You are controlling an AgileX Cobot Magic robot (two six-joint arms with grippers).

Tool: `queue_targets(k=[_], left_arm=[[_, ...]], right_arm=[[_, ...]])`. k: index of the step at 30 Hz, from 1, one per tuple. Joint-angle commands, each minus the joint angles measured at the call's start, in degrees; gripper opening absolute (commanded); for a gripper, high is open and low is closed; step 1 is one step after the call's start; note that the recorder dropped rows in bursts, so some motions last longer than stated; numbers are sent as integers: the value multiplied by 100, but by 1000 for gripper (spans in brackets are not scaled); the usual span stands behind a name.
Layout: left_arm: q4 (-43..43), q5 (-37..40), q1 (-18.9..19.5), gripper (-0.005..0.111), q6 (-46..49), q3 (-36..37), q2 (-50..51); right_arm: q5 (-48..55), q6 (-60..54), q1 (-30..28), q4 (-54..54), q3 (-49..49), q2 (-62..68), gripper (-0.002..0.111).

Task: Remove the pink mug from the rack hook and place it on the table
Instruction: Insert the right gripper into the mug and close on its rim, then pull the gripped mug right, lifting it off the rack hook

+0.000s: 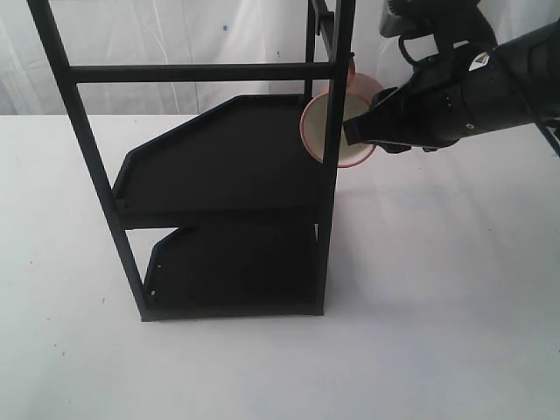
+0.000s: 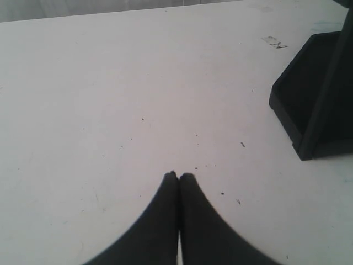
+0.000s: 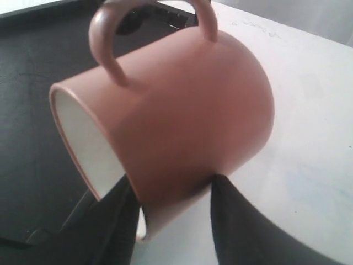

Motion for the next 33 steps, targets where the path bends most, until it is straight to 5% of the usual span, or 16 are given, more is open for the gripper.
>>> queue_targets(k=[1, 14, 33], left_arm=[[-51, 7, 6, 0, 8, 5, -22], [-51, 7, 6, 0, 8, 5, -22], [-51, 7, 6, 0, 8, 5, -22]], right_arm=[[-83, 33, 0, -364, 18, 19, 39], [-194, 100, 0, -443, 18, 22, 54], [-382, 304, 0, -625, 18, 35, 31]])
